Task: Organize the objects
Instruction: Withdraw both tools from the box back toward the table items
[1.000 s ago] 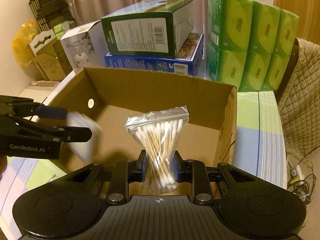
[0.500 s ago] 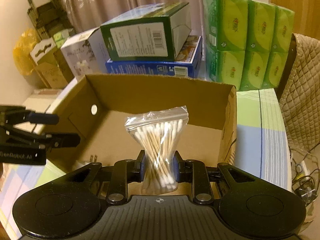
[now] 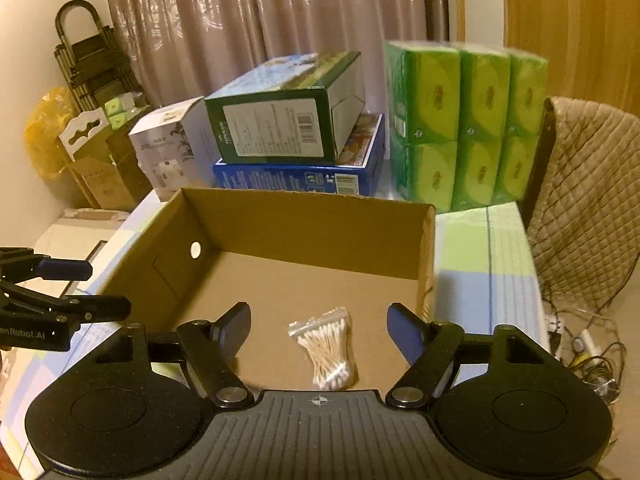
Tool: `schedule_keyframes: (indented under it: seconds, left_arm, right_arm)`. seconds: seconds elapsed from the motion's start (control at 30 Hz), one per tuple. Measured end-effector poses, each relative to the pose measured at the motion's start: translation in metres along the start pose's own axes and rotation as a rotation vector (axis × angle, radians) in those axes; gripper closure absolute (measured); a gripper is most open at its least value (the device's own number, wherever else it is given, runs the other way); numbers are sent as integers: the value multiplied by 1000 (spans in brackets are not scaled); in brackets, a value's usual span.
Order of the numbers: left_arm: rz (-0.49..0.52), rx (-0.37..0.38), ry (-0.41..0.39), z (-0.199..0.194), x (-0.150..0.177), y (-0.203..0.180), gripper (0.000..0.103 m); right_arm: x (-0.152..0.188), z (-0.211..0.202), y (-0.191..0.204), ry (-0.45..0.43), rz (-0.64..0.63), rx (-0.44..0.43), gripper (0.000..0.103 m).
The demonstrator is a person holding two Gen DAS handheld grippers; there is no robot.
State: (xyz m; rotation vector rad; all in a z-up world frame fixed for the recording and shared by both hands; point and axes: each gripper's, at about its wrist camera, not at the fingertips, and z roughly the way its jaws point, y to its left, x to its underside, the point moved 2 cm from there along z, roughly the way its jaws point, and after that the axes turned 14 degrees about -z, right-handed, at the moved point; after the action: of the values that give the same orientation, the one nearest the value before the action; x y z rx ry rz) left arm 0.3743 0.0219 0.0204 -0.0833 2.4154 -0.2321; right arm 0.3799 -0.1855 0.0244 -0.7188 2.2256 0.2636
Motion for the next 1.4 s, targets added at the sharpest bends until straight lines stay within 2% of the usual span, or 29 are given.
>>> schedule_keyframes:
  seconds: [0.37,0.73,0.83,1.13,1.4]
  left_arm:
    - [-36,-42,-43,-76,50,4,19]
    - [-83,-71,-63,-138,117,13,5]
    - [-108,-90,-62,-146,135,18,1]
    - [-124,-135,-58,-152,175,24,1]
    - [-148,-127,-13,-137,198,26,1]
  right_arm:
    - [39,-88,48,-55,-56,4,31]
    - [113,-138,88,-41,-69,-15,31]
    - [133,-145,93,-31,-72,3,31]
    - [188,-155,88,18,-35,48,31]
    - [210,-144,82,54,15,42,31]
